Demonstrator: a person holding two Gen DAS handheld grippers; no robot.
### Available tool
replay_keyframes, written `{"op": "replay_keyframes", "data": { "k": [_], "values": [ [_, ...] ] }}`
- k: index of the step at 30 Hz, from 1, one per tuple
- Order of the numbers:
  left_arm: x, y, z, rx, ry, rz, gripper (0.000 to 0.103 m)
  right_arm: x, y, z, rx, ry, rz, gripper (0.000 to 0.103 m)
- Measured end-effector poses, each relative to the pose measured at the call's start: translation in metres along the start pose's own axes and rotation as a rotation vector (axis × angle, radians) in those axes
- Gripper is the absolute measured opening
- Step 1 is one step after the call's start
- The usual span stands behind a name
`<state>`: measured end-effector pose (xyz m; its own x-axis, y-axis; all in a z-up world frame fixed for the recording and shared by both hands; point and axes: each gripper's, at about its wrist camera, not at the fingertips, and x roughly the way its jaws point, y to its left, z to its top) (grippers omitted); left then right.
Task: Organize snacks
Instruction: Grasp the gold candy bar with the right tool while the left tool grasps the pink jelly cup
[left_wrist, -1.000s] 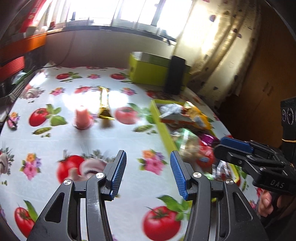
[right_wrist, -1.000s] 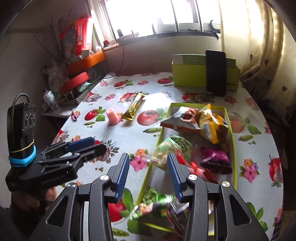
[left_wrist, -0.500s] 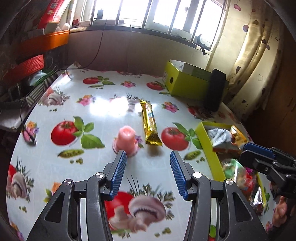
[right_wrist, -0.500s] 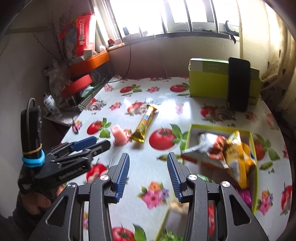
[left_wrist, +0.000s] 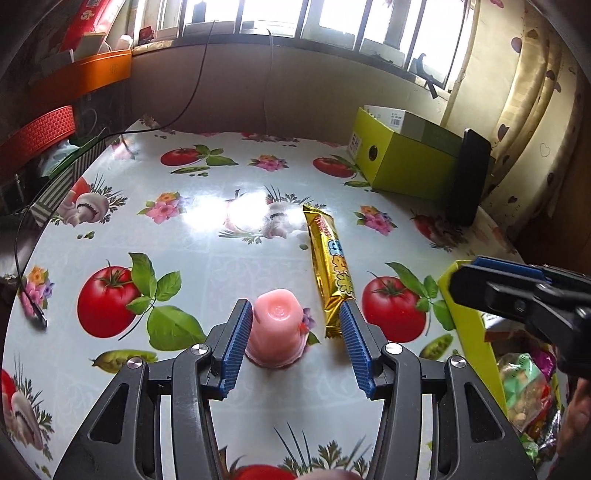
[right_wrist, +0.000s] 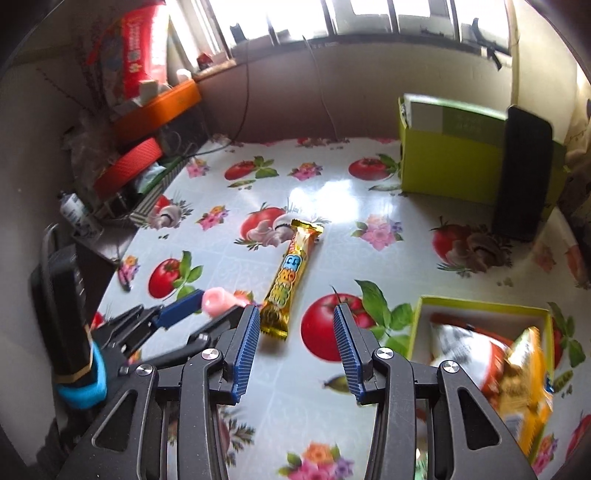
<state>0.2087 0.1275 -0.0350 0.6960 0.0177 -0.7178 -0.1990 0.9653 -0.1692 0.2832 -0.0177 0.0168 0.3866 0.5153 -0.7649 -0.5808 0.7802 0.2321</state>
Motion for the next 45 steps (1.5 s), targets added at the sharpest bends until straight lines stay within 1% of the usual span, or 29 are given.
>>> {"op": "replay_keyframes", "data": {
  "k": [4, 6, 9, 11, 12, 13, 15, 16, 18, 22, 26, 29, 33, 37, 40, 45],
  "values": [
    [0.009, 0.004, 0.000, 0.002, 0.011, 0.007, 0.050, 0.034, -0.002, 0.013, 0.027, 0.063, -0.001, 0.041],
    [0.012, 0.006, -0.001, 0.003, 0.013, 0.011, 0.051, 0.048, -0.003, 0.017, 0.039, 0.090, 0.011, 0.041],
    [0.017, 0.008, -0.001, 0.001, 0.012, 0.018, 0.050, 0.071, -0.003, 0.021, 0.048, 0.136, 0.005, 0.041],
    [0.021, 0.010, -0.001, 0.000, 0.018, 0.022, 0.048, 0.085, -0.002, 0.022, 0.046, 0.168, -0.007, 0.040],
    [0.024, 0.010, -0.001, 0.002, 0.024, 0.024, 0.042, 0.090, -0.001, 0.021, 0.043, 0.179, -0.008, 0.037],
    [0.027, 0.010, -0.001, 0.001, 0.034, 0.023, 0.036, 0.094, 0.000, 0.020, 0.036, 0.190, -0.014, 0.031],
    [0.029, 0.011, 0.000, -0.005, 0.041, 0.013, 0.034, 0.098, 0.001, 0.019, 0.021, 0.188, -0.046, 0.022],
    [0.029, 0.011, 0.000, -0.004, 0.040, 0.011, 0.034, 0.098, 0.002, 0.019, 0.013, 0.186, -0.053, 0.020],
    [0.030, 0.011, 0.001, -0.001, 0.039, 0.006, 0.034, 0.097, 0.001, 0.018, 0.011, 0.186, -0.053, 0.020],
    [0.025, 0.011, 0.001, -0.003, 0.019, 0.009, 0.032, 0.088, 0.000, 0.017, 0.011, 0.175, -0.048, 0.020],
    [0.020, 0.010, -0.001, 0.001, 0.016, 0.021, 0.032, 0.071, 0.008, 0.017, -0.011, 0.143, -0.042, 0.020],
    [0.011, 0.006, -0.002, 0.003, 0.009, 0.026, 0.032, 0.055, 0.013, 0.015, -0.021, 0.119, -0.030, 0.020],
    [-0.011, -0.001, -0.003, 0.007, -0.013, 0.028, 0.032, 0.030, 0.019, 0.008, -0.027, 0.088, -0.005, 0.020],
    [-0.039, -0.010, -0.009, 0.010, -0.041, 0.014, 0.032, 0.000, 0.024, -0.007, -0.039, 0.046, 0.010, 0.020],
    [-0.058, -0.018, -0.017, 0.017, -0.054, 0.012, 0.032, -0.027, 0.027, -0.024, -0.052, 0.007, 0.023, 0.020],
    [-0.085, -0.037, -0.032, 0.042, -0.071, -0.003, 0.032, -0.061, 0.028, -0.054, -0.074, -0.044, 0.015, 0.020]
  ]
}}
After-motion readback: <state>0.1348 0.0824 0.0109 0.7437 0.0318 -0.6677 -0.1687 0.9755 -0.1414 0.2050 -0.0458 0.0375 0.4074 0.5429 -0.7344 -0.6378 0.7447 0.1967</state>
